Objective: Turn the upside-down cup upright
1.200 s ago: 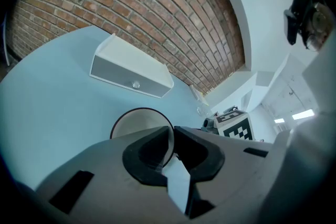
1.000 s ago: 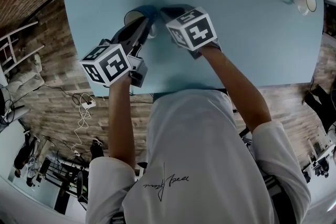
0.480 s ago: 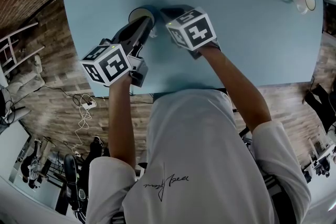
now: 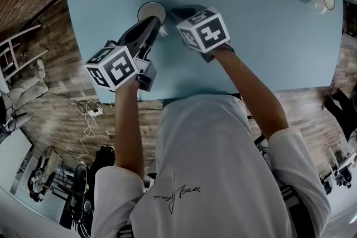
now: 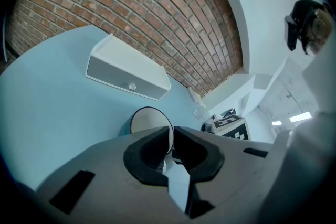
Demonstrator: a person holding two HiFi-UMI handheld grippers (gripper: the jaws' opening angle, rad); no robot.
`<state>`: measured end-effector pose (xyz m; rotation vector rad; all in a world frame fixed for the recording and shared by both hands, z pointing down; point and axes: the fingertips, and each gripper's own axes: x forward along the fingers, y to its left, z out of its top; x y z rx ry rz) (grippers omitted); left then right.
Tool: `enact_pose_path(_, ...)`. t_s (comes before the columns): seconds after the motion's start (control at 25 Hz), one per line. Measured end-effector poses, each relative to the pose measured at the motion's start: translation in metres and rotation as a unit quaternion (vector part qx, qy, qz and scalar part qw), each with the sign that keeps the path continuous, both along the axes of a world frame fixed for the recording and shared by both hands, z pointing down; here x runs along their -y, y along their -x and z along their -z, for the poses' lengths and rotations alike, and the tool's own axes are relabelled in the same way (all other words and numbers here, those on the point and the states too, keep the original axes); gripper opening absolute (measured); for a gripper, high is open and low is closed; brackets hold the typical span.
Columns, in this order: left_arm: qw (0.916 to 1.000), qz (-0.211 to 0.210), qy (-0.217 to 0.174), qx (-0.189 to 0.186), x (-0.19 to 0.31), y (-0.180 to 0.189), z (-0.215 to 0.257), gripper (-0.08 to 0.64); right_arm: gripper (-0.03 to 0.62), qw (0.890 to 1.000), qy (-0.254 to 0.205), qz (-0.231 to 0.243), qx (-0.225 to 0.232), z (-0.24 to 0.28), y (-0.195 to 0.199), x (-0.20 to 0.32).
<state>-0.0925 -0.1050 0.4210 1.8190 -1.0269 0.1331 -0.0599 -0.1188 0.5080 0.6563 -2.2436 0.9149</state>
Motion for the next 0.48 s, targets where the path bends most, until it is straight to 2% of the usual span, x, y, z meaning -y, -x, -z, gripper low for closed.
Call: enact_pose_path(0.48,0.9997,0.002,-0.014,-0.019,-0.008,-0.004,0.015,0.034,0.021,1.000,-0.011,-0.003,-0.002,0.010,-0.005,-0.004)
